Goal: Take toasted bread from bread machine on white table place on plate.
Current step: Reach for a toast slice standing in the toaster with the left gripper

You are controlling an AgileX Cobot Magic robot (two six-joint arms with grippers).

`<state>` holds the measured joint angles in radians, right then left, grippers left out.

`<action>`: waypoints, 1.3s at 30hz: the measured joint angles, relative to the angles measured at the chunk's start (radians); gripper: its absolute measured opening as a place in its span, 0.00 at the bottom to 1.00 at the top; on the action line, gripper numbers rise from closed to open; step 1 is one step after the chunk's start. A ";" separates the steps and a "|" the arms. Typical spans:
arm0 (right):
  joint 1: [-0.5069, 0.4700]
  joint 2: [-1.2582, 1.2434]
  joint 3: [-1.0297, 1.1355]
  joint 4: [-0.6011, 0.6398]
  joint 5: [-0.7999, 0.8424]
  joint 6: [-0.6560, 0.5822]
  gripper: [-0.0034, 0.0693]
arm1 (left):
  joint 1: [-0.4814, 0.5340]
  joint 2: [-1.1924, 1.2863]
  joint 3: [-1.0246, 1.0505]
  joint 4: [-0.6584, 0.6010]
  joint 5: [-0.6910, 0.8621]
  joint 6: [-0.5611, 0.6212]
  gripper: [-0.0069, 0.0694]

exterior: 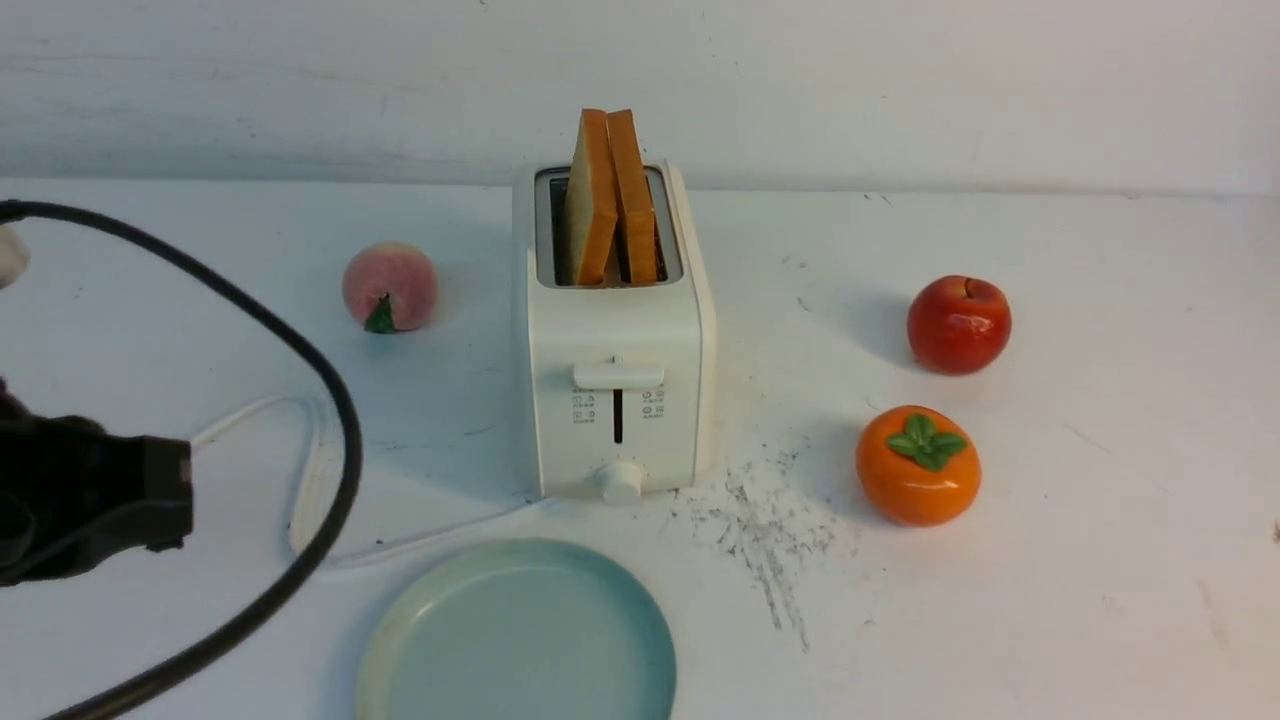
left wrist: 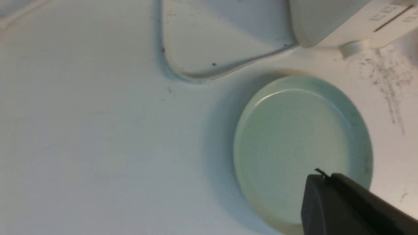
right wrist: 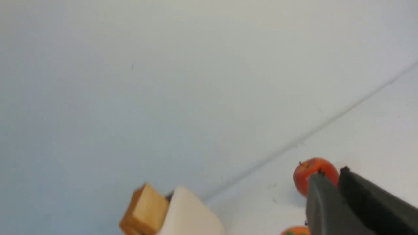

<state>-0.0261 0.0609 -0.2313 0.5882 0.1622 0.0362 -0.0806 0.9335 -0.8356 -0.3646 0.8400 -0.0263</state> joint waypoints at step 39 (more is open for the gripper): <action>0.000 0.719 -0.485 -0.031 0.656 -0.247 0.05 | -0.254 0.845 -0.610 -0.264 -0.429 0.485 0.70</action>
<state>-0.0261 0.7800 -0.7159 0.5575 0.8183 -0.2104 -0.3348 1.7781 -1.4456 -0.6285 0.4112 0.4584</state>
